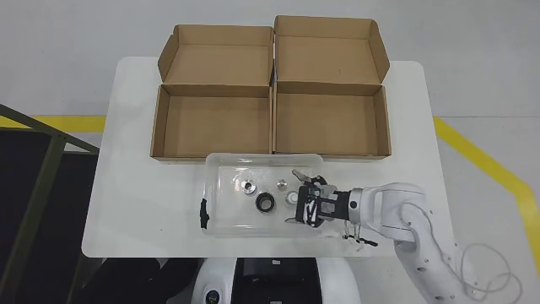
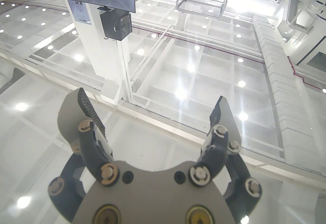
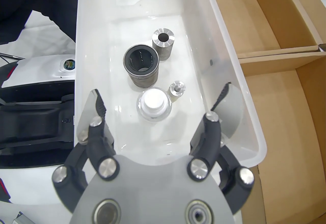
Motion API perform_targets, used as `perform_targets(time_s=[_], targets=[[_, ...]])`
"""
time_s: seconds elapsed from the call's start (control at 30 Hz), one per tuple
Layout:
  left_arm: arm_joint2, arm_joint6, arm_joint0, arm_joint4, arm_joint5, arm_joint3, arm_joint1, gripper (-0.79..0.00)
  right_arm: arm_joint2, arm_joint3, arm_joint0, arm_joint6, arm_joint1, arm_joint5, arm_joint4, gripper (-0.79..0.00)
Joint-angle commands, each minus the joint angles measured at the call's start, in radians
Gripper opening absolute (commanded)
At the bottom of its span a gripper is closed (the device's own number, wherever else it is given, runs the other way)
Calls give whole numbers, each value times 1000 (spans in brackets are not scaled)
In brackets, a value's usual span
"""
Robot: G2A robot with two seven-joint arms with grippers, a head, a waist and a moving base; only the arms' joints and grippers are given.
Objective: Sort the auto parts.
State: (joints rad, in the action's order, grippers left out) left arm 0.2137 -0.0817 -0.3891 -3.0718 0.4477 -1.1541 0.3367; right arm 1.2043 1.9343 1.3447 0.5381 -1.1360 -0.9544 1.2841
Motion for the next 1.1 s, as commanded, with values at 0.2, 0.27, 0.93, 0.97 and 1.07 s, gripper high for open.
perform_targets(time_s=[0.2,0.27,0.93,0.97,1.07], targets=[[0,0,0,0,0,0,0,0,-18,4,-5,43,7,36,14,-308],[0,0,0,0,0,0,0,0,-22,2,-6,50,9,36,18,-400],[0,0,0,0,0,0,0,0,-18,46,-5,37,32,22,2,-785],[0,0,0,0,0,0,0,0,-12,56,2,34,35,19,1,-785],[0,0,0,0,0,0,0,0,9,92,21,12,42,-2,-12,-785]])
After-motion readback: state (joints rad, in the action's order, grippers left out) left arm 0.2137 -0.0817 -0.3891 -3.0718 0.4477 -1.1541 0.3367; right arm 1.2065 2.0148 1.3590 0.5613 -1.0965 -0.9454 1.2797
